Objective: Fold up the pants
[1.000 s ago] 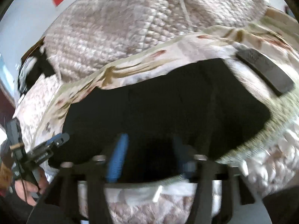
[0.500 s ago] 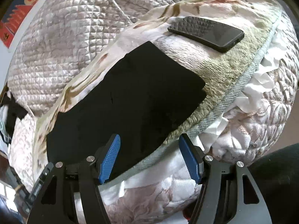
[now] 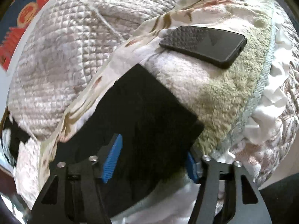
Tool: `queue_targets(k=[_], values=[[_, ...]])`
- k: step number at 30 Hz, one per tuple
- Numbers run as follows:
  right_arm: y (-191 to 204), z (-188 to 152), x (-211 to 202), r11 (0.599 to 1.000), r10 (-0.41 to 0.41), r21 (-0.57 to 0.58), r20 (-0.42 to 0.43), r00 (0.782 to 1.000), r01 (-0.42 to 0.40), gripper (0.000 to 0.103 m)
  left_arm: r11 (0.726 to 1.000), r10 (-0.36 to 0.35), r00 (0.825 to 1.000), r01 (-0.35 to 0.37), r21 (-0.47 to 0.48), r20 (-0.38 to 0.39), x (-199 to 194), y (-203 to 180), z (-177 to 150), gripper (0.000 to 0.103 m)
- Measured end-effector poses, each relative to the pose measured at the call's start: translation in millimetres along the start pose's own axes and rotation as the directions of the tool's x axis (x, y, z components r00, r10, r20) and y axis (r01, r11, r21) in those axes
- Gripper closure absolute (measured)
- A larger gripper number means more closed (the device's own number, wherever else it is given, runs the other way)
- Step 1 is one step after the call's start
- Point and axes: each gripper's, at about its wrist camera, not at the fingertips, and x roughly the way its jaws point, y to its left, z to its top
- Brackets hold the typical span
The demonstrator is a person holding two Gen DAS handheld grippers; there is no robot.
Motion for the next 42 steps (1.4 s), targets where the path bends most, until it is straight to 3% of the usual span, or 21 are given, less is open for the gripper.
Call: queue_targets(k=[2,9,13,17,21,24,26,29,32,34,36,40,42], values=[[6.9,5.7,-7.3,1.0,0.014,-0.027,0.028,1.0,-0.014,0.078,1.0,-0.003,1.0,0.003,-0.006,0.001,-0.3,-0.1,0.0,0.052],[46.2,18.7,-29.1,0.982,0.108,-0.159,0.047,0.993,-0.099,0.08,0.997,-0.013,1.0,0.014,-0.073,0.014,-11.3,5.4,8.0,0.052],[97.0,12.1,-41.5,0.935,0.208,-0.298,0.026,0.978,-0.191,0.08,0.992,0.026,0.998,-0.02,-0.121,0.05,-24.2,22.2,16.2,0.052],[156.4,-11.0,-43.4,0.848,0.307,-0.439,-0.052,0.95,-0.298,0.08,0.981,0.077,0.995,-0.064,-0.182,0.069,-36.2,44.3,21.8,0.052],[205.9,-59.3,-33.7,0.719,0.368,-0.559,-0.2,0.908,-0.414,0.08,0.965,0.109,0.991,-0.085,-0.247,0.083,-47.1,68.1,20.6,0.052],[226.3,-104.5,-5.9,0.634,0.341,-0.601,-0.347,0.873,-0.487,0.08,0.953,0.131,0.987,-0.101,-0.287,0.089,-52.8,82.1,17.2,0.052],[229.6,-139.0,22.0,0.602,0.257,-0.62,-0.446,0.857,-0.503,0.08,0.946,0.134,0.988,-0.102,-0.309,0.083,-52.8,89.1,15.1,0.052],[226.5,-154.8,25.2,0.566,0.238,-0.672,-0.422,0.875,-0.478,0.08,0.945,0.134,0.988,-0.104,-0.31,0.076,-50.8,91.7,12.6,0.052],[230.6,-146.7,15.5,0.568,0.25,-0.679,-0.397,0.883,-0.466,0.08,0.945,0.125,0.99,-0.098,-0.313,0.066,-47.3,91.7,11.6,0.052],[237.5,-145.1,3.0,0.535,0.268,-0.717,-0.358,0.895,-0.447,0.08,0.946,0.119,0.991,-0.092,-0.311,0.068,-47.4,90.4,11.4,0.052],[239.9,-149.2,-1.8,0.515,0.284,-0.721,-0.366,0.886,-0.463,0.08,0.949,0.117,0.991,-0.09,-0.302,0.071,-47.1,87.6,12.3,0.052],[231.5,-172.6,20.6,0.499,0.237,-0.717,-0.427,0.873,-0.487,0.079,0.95,0.12,0.99,-0.094,-0.297,0.069,-46.8,87.6,11.3,0.052],[228.9,-174.4,17.3,0.479,0.259,-0.729,-0.414,0.873,-0.488,0.073,0.95,0.124,0.99,-0.099,-0.298,0.065,-45.9,89.0,10.8,0.052]])
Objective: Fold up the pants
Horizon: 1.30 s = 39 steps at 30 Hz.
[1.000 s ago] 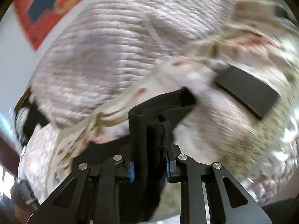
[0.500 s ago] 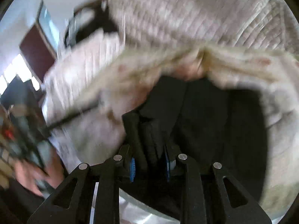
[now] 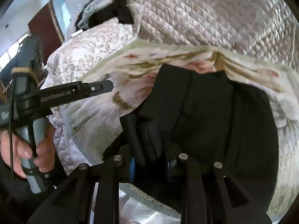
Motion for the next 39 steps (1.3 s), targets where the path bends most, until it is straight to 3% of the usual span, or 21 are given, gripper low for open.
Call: queue_targets(k=[3,10,15,16,18,20,25,30,33,39], values=[[-2.7,3.7,-4.3,0.998,0.053,0.023,-0.003,0.999,-0.053,0.056,1.0,0.008,1.0,-0.008,-0.002,-0.008,2.6,1.5,-0.6,0.052],[-0.6,1.4,-49.7,0.99,0.127,0.044,0.087,0.988,-0.131,0.049,1.0,0.01,1.0,-0.01,0.015,-0.008,4.8,-0.3,-1.4,0.052],[-23.9,-14.5,-72.4,0.987,0.084,0.122,0.16,0.984,-0.104,0.049,0.999,0.004,1.0,-0.003,0.034,-0.012,5.8,-7.5,-1.4,0.052],[-33.0,-19.5,-70.1,0.983,0.054,0.164,0.146,0.988,-0.078,0.05,0.999,-0.001,1.0,0.002,0.038,-0.013,5.1,-10.0,-1.2,0.052],[-45.3,-27.9,-58.6,0.977,0.012,0.212,0.093,0.996,-0.031,0.075,0.999,-0.016,1.0,0.017,0.049,-0.014,3.6,-17.3,-0.6,0.052],[-49.5,-35.5,-46.3,0.975,-0.004,0.223,0.036,0.999,-0.004,0.08,0.997,-0.039,0.999,0.04,0.066,-0.016,0.8,-27.6,1.4,0.052],[-48.1,-24.4,-51.4,0.978,0.056,0.197,0.055,0.997,-0.066,0.08,0.986,-0.108,0.994,0.11,0.126,-0.021,-4.6,-58.3,7.3,0.052],[-93.2,-8.0,-51.5,0.96,-0.075,0.275,0.044,0.996,0.06,0.08,0.973,-0.133,0.99,0.139,0.185,-0.047,8.3,-88.8,18.6,0.052],[-118.1,13.4,-44.0,0.959,-0.113,0.262,0.024,0.993,0.103,0.08,0.964,-0.147,0.987,0.157,0.216,-0.059,20.9,-103.8,29.7,0.052],[-142.3,39.9,-9.0,0.97,-0.082,0.23,-0.011,0.997,0.082,0.081,0.955,-0.137,0.982,0.166,0.247,-0.129,65.0,-114.2,33.9,0.052]])
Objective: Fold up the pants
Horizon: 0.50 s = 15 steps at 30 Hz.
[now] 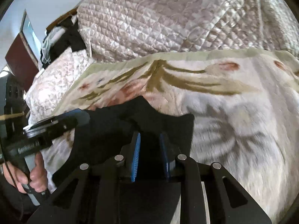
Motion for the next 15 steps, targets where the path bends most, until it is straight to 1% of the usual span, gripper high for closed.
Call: queue_targets(k=[1,2,3,4,6,9,13,15], values=[[-5.3,2.0,10.1,1.0,-0.025,0.001,-0.012,1.0,0.025,0.082,1.0,0.029,0.999,-0.028,0.006,-0.021,9.7,2.7,-4.7,0.052],[-15.2,2.9,18.8,0.999,-0.046,0.028,-0.021,0.999,0.047,0.09,0.999,0.053,0.998,-0.053,0.004,-0.039,16.6,6.2,-9.9,0.052],[-22.4,3.0,21.1,0.997,-0.048,0.054,-0.018,0.999,0.049,0.103,0.998,0.057,0.998,-0.057,0.002,-0.037,19.9,9.3,-14.4,0.052],[-35.2,3.0,23.1,0.994,-0.047,0.103,-0.004,0.999,0.047,0.103,0.999,0.048,0.999,-0.048,0.005,-0.014,18.9,11.5,-19.1,0.052],[-48.9,1.4,23.7,0.985,-0.007,0.17,0.018,1.0,0.004,0.103,0.999,0.052,0.999,-0.052,0.014,-0.001,16.6,10.6,-21.1,0.052],[-48.4,0.5,23.8,0.986,-0.014,0.165,0.031,0.999,0.009,0.103,0.998,0.057,0.998,-0.057,0.021,0.009,17.1,9.9,-22.6,0.052],[-57.4,0.6,14.8,0.973,0.027,0.23,0.053,0.998,-0.038,0.103,0.999,0.033,0.999,-0.033,0.002,0.019,14.6,14.4,-22.0,0.052],[-53.1,1.0,6.6,0.975,0.014,0.222,0.058,0.998,-0.027,0.102,1.0,0.023,0.999,-0.022,-0.009,0.022,10.4,15.7,-21.1,0.052]])
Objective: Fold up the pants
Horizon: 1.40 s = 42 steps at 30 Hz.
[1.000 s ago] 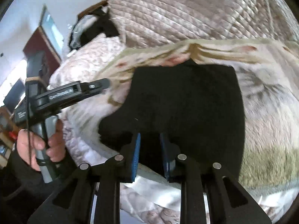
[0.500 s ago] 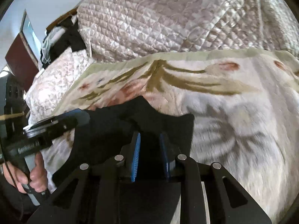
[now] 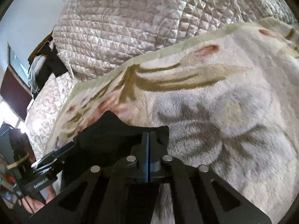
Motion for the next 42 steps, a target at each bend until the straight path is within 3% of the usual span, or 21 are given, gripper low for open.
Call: queue_targets(k=[11,17,21,40,42], values=[[53.5,-53.6,-61.6,0.972,-0.061,-0.223,0.056,0.997,0.072,0.092,0.998,0.065,0.998,-0.065,0.004,-0.014,-46.0,-15.9,-28.6,0.052],[66.4,-83.6,-73.7,0.96,-0.072,-0.269,0.053,0.996,0.084,0.092,0.994,0.11,0.994,-0.11,0.021,-0.009,-66.4,-24.0,-48.7,0.052],[69.8,-100.2,-77.4,0.953,-0.087,-0.288,0.052,0.995,0.098,0.092,0.987,0.16,0.987,-0.159,0.027,-0.025,-65.0,-20.5,-62.3,0.058],[62.9,-115.1,-68.7,0.953,-0.086,-0.285,0.066,0.994,0.101,0.09,0.991,0.134,0.991,-0.134,-0.009,-0.017,-61.6,-11.4,-75.3,0.056],[64.3,-113.8,-69.6,0.95,-0.089,-0.295,0.06,0.994,0.103,0.084,0.992,0.121,0.992,-0.122,-0.026,-0.027,-62.6,-8.9,-73.4,0.056]])
